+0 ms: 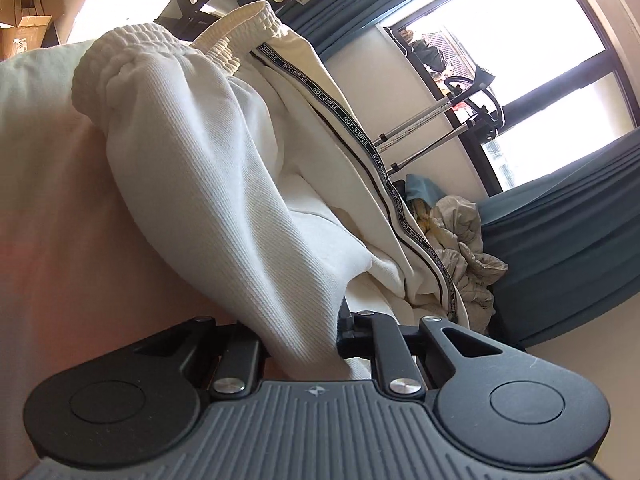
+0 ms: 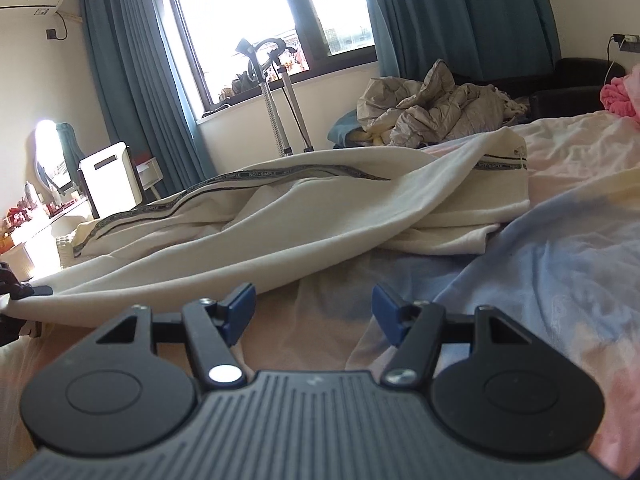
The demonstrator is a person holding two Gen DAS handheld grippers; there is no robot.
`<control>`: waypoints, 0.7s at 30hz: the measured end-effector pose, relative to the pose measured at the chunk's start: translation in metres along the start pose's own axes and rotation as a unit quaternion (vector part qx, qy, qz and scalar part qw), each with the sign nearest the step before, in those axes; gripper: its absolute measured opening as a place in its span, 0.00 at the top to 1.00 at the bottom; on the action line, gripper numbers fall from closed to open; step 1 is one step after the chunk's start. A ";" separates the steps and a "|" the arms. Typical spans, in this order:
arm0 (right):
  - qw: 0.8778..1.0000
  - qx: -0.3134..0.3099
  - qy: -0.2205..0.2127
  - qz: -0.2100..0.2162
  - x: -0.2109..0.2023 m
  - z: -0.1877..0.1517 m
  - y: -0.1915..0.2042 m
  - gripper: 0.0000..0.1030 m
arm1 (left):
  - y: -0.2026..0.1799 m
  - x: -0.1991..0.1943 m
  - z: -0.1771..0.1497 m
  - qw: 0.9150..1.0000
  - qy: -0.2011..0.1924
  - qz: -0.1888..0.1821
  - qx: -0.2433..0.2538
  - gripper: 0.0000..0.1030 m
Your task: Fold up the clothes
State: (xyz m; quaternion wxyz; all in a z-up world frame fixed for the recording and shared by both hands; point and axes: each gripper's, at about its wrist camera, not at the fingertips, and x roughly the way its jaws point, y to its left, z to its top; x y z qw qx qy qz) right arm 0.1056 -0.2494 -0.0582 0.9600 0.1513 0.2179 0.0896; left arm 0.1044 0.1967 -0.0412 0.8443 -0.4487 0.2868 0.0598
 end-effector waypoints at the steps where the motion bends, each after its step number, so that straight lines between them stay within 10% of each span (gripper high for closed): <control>1: 1.000 0.011 0.002 0.000 0.001 0.002 -0.004 0.36 | 0.002 0.001 0.001 1.000 0.006 0.005 0.004 0.83; 12: 0.978 0.203 0.001 -0.047 0.088 0.055 -0.133 0.36 | 0.013 0.017 0.012 0.999 0.025 0.010 -0.045 0.83; 21: 0.969 0.228 0.003 -0.092 0.192 0.122 -0.206 0.37 | 0.005 0.034 0.005 0.997 -0.026 0.069 -0.034 0.82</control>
